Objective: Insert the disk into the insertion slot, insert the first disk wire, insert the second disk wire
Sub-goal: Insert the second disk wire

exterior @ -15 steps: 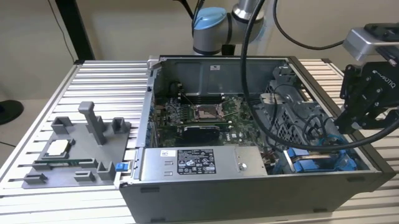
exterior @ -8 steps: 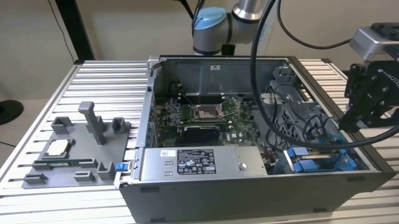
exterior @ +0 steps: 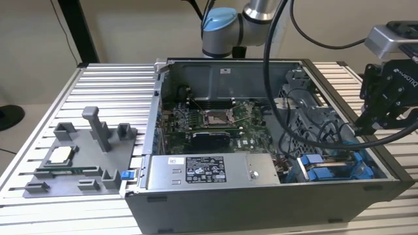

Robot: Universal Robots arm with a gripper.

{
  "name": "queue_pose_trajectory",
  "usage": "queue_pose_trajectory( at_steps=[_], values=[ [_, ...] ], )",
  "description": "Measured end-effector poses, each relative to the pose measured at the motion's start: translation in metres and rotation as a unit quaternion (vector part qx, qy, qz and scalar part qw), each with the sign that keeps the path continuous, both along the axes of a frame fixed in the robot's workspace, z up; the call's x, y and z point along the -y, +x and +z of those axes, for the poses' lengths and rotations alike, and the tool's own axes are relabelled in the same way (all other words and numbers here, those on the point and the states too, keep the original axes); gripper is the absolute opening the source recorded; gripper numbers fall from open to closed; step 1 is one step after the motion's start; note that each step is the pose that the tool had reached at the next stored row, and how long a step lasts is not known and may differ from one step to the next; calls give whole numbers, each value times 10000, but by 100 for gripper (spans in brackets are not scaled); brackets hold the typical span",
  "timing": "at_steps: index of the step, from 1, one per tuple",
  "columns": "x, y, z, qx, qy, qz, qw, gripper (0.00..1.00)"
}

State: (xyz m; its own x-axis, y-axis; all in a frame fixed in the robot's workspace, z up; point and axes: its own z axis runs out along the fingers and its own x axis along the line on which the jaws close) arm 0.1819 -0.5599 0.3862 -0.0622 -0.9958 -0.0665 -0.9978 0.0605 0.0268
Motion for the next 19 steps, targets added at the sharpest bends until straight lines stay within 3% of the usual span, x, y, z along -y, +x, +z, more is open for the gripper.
queue_pose_trajectory(
  at_steps=[8, 19],
  values=[
    [-29, 40, -4, 0, -1, 37, 10000, 100],
    [-33, 57, -38, 0, -1, 52, 10000, 100]
  ],
)
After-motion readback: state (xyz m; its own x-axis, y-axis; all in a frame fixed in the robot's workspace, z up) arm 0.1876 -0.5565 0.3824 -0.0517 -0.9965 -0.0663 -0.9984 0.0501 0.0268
